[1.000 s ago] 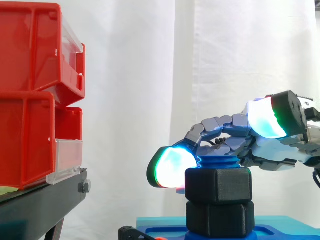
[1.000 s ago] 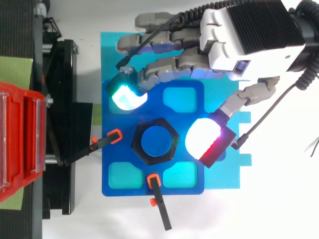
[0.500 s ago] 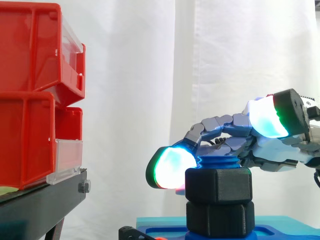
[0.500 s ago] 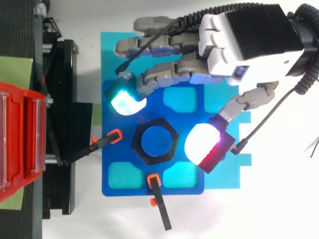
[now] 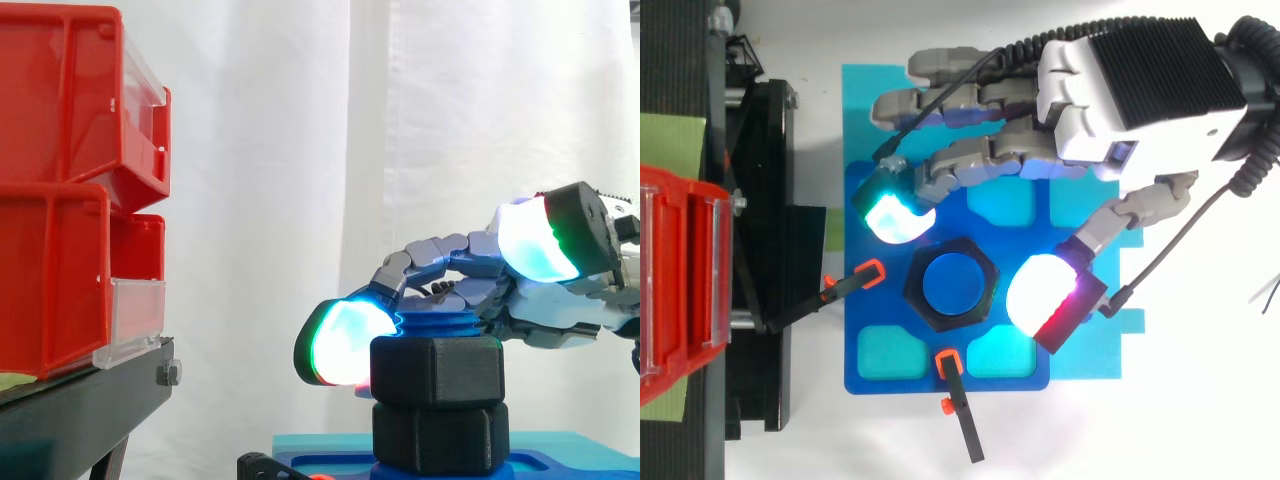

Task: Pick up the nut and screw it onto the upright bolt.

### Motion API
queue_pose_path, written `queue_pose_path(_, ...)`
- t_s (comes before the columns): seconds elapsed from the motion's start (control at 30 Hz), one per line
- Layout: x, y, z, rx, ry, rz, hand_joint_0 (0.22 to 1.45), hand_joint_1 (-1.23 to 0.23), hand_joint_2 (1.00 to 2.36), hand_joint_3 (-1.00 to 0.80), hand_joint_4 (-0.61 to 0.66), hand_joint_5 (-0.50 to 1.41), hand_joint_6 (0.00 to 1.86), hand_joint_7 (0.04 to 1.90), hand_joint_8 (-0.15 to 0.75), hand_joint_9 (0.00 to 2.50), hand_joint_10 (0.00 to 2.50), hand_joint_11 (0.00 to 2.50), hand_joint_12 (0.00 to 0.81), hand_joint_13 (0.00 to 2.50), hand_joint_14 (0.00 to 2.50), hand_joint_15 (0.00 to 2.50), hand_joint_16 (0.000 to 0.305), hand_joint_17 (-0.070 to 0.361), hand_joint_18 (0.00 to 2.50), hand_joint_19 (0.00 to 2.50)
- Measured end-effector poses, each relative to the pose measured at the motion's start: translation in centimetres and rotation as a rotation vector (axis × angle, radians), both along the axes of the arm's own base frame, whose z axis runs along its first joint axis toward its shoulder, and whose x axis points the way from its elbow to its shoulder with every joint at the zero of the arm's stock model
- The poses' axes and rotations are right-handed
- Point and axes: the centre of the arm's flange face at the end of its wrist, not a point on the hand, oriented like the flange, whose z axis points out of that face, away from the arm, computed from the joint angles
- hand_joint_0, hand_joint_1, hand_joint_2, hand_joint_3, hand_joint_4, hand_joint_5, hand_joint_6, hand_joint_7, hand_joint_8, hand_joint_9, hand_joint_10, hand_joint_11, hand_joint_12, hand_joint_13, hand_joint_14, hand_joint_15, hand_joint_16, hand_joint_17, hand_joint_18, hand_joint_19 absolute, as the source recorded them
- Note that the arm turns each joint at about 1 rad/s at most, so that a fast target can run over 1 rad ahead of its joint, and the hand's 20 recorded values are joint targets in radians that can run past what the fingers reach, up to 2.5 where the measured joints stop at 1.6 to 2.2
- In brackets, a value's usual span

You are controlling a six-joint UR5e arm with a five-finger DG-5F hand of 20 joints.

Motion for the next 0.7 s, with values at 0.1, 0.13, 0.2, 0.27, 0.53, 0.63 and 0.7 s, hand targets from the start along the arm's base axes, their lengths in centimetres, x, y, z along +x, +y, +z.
queue_pose_path(0.1, 0.03, 0.10, 0.02, 0.000, -0.002, 0.001, 0.51, -0.26, 1.00, -0.50, 0.20, -0.13, 0.50, 0.71, 0.259, 0.57, 0.00, 0.00, 0.314, 0.22, 0.00, 0.00, 0.041, 0.093, 0.09, 0.04)
queue_pose_path(0.13, 0.04, 0.11, 0.03, 0.000, -0.003, 0.001, 0.51, -0.26, 1.00, -0.50, 0.20, -0.13, 0.50, 0.71, 0.261, 0.57, 0.00, 0.00, 0.313, 0.22, 0.00, 0.00, 0.041, 0.093, 0.09, 0.04)
queue_pose_path(0.2, 0.05, 0.12, 0.03, 0.000, -0.003, 0.000, 0.51, -0.26, 1.00, -0.50, 0.21, -0.12, 0.50, 0.72, 0.261, 0.57, 0.00, 0.00, 0.313, 0.22, 0.00, 0.00, 0.041, 0.093, 0.09, 0.04)
queue_pose_path(0.27, 0.05, 0.12, 0.01, 0.000, -0.003, 0.000, 0.51, -0.27, 1.00, -0.50, 0.21, -0.12, 0.50, 0.74, 0.262, 0.58, 0.00, 0.00, 0.312, 0.22, 0.00, 0.00, 0.041, 0.092, 0.09, 0.04)
queue_pose_path(0.53, -0.02, 0.11, -0.11, 0.000, 0.005, -0.002, 0.51, -0.28, 1.00, -0.50, 0.25, -0.10, 0.50, 0.85, 0.269, 0.61, 0.00, 0.00, 0.312, 0.24, 0.00, 0.00, 0.041, 0.093, 0.12, 0.04)
queue_pose_path(0.63, -0.04, 0.10, -0.12, 0.001, 0.008, -0.003, 0.51, -0.29, 1.00, -0.50, 0.27, -0.08, 0.50, 0.91, 0.268, 0.61, 0.00, 0.00, 0.310, 0.24, 0.00, 0.00, 0.041, 0.093, 0.12, 0.04)
queue_pose_path(0.7, -0.05, 0.05, -0.12, 0.000, 0.008, -0.003, 0.51, -0.29, 1.00, -0.50, 0.28, -0.07, 0.50, 0.96, 0.270, 0.62, 0.00, 0.00, 0.307, 0.25, 0.00, 0.00, 0.041, 0.092, 0.13, 0.04)
